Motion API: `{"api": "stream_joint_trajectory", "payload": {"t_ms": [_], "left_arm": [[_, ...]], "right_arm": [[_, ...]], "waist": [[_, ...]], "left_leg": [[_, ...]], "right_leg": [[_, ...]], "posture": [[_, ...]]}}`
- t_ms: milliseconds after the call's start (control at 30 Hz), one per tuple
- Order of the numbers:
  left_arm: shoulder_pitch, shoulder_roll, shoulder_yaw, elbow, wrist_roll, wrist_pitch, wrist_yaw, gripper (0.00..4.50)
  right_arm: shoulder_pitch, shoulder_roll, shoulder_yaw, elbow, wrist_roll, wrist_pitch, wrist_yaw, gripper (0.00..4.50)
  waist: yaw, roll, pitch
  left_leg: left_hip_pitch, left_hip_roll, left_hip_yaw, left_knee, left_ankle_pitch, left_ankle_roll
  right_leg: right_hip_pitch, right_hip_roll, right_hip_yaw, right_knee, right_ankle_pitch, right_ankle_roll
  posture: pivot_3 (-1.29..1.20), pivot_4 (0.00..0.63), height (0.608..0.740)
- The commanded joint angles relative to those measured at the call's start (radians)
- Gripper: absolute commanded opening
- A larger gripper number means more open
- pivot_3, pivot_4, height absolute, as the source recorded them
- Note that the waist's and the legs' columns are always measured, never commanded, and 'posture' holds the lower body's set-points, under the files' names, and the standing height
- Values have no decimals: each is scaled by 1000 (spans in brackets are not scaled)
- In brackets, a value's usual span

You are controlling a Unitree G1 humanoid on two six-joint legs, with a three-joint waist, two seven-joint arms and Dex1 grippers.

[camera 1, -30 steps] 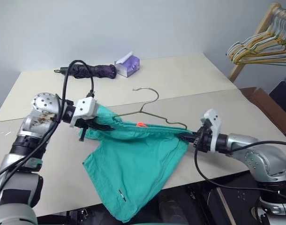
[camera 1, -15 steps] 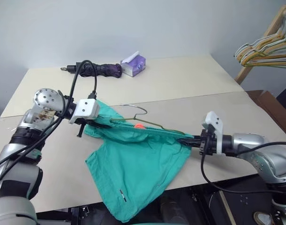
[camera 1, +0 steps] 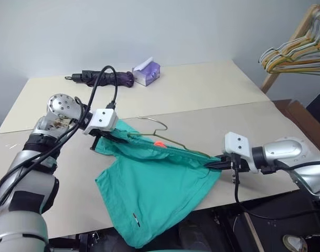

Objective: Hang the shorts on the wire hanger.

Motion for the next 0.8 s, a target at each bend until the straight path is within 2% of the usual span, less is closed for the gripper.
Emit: {"api": "stream_joint_trajectory", "payload": {"t_ms": [33, 167, 367, 400, 467, 600, 700, 800], "left_arm": [[3, 146, 52, 135, 106, 16, 0, 82], [15, 121, 64, 101, 87, 24, -5, 82], [-1, 86, 91, 77, 67, 64, -5, 82], [-4, 84, 95, 78, 67, 70, -5, 82], [-11, 80, 101, 86, 73, 71, -5, 82], [-26, 77, 103, 98, 75, 73, -5, 82], [-31, 74, 107, 104, 77, 72, -5, 82], [-28, 71, 112, 104, 76, 73, -5, 82]], "right_arm": [[18, -74, -65, 120, -41, 70, 34, 322], [4, -38, -77, 109, -9, 111, 33, 1546], [10, 11, -110, 93, -18, 174, 11, 3548], [8, 20, -127, 90, -6, 197, 0, 4000], [-10, 38, -162, 77, 31, 270, -23, 4468], [-56, 100, -220, 28, 138, 444, -73, 4468], [-131, 240, -224, 52, 185, 623, -209, 4468], [-165, 354, -172, 54, 148, 684, -314, 4468]], "waist": [[-3, 0, 0], [-27, 0, 0], [1, 0, 0], [0, 0, 0], [-1, 0, 0], [-7, 0, 0], [-14, 0, 0], [-20, 0, 0]], "left_leg": [[0, 0, 0, 0, 0, 0], [1, 1, 0, 0, 0, 0], [1, 0, 0, 0, 0, -1], [1, 0, 0, 0, 0, -1], [0, 0, 0, 0, 0, -1], [0, 0, 0, 0, 0, 0], [1, 0, -1, 0, 0, 0], [2, 1, -1, 0, 0, 0]], "right_leg": [[0, 0, 0, 0, 0, 0], [0, 1, 0, 1, 0, 0], [1, 0, -1, 2, -3, 6], [1, 0, -1, 1, -3, 6], [0, 0, -1, 2, -2, 3], [0, 0, 0, 2, 0, 0], [0, 0, -1, 3, 0, -1], [1, 1, -1, 3, 0, 0]], "posture": [[-185, 61, 740], [-181, 61, 740], [-189, 59, 740], [-190, 60, 740], [-190, 60, 740], [-188, 61, 740], [-187, 60, 740], [-184, 63, 740]]}}
